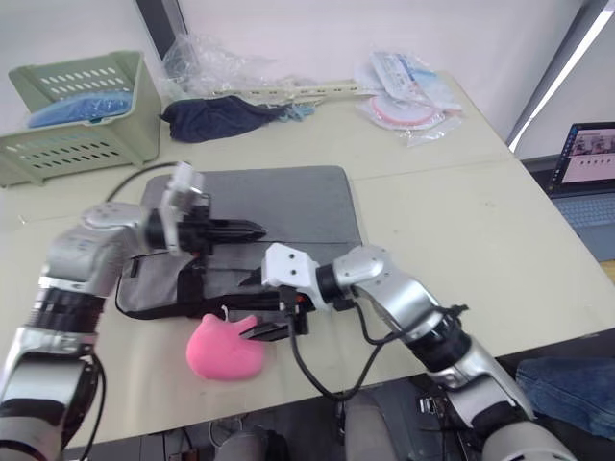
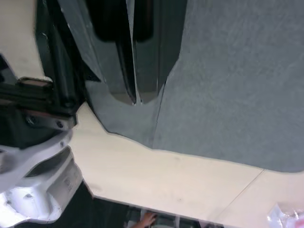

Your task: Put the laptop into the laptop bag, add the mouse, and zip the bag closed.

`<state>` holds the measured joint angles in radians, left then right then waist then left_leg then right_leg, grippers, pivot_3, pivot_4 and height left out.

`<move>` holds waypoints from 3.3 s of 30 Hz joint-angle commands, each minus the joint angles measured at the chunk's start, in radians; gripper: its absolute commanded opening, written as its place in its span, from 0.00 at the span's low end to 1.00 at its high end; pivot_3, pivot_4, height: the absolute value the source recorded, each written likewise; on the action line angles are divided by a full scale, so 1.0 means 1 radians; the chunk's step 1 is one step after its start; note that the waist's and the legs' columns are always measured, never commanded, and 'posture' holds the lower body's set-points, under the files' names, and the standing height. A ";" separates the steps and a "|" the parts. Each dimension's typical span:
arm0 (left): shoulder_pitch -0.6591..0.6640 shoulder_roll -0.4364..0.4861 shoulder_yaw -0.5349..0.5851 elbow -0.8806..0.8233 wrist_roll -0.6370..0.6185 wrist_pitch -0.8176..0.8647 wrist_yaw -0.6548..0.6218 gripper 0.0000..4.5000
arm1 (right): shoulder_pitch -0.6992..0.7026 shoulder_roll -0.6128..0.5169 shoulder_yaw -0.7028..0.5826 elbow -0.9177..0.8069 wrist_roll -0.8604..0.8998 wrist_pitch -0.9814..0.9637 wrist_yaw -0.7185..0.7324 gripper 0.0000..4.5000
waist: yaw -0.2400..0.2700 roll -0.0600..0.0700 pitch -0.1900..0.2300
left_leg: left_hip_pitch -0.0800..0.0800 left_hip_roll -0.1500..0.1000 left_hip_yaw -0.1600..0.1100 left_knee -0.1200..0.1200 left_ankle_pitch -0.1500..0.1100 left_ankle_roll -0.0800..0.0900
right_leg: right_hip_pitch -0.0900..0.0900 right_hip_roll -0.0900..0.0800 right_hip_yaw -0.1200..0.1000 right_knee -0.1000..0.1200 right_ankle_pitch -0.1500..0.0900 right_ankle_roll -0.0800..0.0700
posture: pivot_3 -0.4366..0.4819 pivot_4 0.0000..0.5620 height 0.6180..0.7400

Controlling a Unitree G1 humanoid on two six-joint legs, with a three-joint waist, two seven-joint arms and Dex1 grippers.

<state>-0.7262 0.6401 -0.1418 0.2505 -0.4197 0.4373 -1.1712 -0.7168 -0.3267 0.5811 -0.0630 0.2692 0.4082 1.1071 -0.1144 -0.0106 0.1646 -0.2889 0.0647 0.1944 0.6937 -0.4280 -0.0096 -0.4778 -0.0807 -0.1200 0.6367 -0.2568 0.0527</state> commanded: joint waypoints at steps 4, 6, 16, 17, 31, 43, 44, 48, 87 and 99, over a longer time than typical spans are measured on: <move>0.000 0.017 -0.061 0.140 0.197 -0.180 0.024 0.01 | -0.015 0.064 0.053 0.085 -0.087 -0.051 0.015 1.00 | -0.001 0.000 0.000 | 0.000 0.000 -0.006 0.003 0.000 0.000 | 0.001 -0.001 -0.001 0.003 0.000 0.000 | 0.48 0.27 1.00; 0.002 0.017 -0.063 0.160 0.214 -0.190 0.022 0.00 | -0.008 0.066 0.051 0.080 -0.084 -0.047 0.035 0.94 | 0.002 -0.001 -0.001 | 0.000 0.000 -0.006 0.006 0.000 0.001 | 0.002 -0.002 0.001 0.005 0.000 0.000 | 0.48 0.27 1.00; 0.022 0.003 -0.076 0.180 0.257 -0.204 0.041 0.00 | 0.021 0.018 0.036 0.029 -0.068 -0.020 0.127 0.02 | 0.008 -0.002 -0.002 | 0.008 0.003 -0.008 0.005 0.001 0.002 | 0.011 -0.001 0.005 0.007 0.000 -0.002 | 0.48 0.27 1.00; 0.027 0.002 -0.081 0.178 0.259 -0.206 0.038 0.00 | 0.022 0.011 0.030 0.025 -0.065 -0.013 0.131 0.02 | 0.009 -0.002 -0.002 | 0.008 0.003 -0.008 0.005 0.001 0.002 | 0.011 -0.001 0.005 0.007 0.000 -0.002 | 0.48 0.27 1.00; 0.036 0.000 -0.100 0.204 0.280 -0.243 0.046 0.00 | 0.108 -0.213 -0.105 -0.237 0.072 0.173 0.182 0.02 | 0.028 -0.003 -0.002 | 0.008 0.003 -0.010 0.004 0.001 0.001 | 0.011 -0.001 0.005 0.004 -0.001 -0.002 | 0.48 0.27 1.00; 0.082 0.021 -0.147 0.223 0.335 -0.277 0.071 0.00 | 0.217 -0.514 -0.243 -0.434 0.181 0.245 0.266 0.02 | 0.042 -0.002 -0.003 | 0.008 0.003 -0.011 0.004 -0.001 0.004 | 0.012 -0.001 0.004 -0.001 -0.001 -0.002 | 0.48 0.27 1.00; 0.082 0.021 -0.148 0.224 0.334 -0.279 0.072 0.00 | 0.225 -0.526 -0.248 -0.441 0.185 0.244 0.265 0.02 | 0.042 -0.002 -0.003 | 0.008 0.003 -0.011 0.003 -0.001 0.004 | 0.012 -0.001 0.004 -0.002 -0.001 -0.002 | 0.48 0.27 1.00; 0.090 0.021 -0.146 0.214 0.324 -0.272 0.074 0.00 | 0.357 -0.668 -0.340 -0.470 0.186 0.206 0.282 0.02 | 0.049 0.001 -0.006 | 0.009 0.003 -0.011 0.003 -0.002 0.004 | 0.014 -0.001 0.004 -0.003 -0.001 -0.002 | 0.48 0.27 1.00; 0.073 0.007 -0.113 0.175 0.276 -0.244 0.049 0.00 | 0.275 -0.382 -0.130 -0.241 -0.051 -0.019 0.141 0.61 | 0.053 0.004 -0.011 | 0.029 0.009 -0.006 -0.012 -0.001 0.000 | 0.029 0.003 0.006 -0.012 -0.002 -0.010 | 0.48 0.27 1.00; -0.112 -0.093 0.019 0.259 0.169 -0.256 0.018 0.00 | 0.318 -0.429 -0.150 -0.295 -0.023 0.006 0.180 0.00 | 0.074 -0.002 -0.008 | 0.018 0.006 0.001 -0.011 -0.002 0.001 | 0.014 0.003 -0.001 -0.012 -0.001 -0.009 | 0.48 0.27 1.00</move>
<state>-0.8114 0.5512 -0.1655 0.4649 -0.2661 0.2136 -1.1965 -0.4213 -0.7345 0.4117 -0.3310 0.2326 0.3954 1.2443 -0.0405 -0.0127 0.1571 -0.2715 0.0705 0.1958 0.6827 -0.4298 -0.0080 -0.4635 -0.0774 -0.1207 0.6225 -0.2577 0.0441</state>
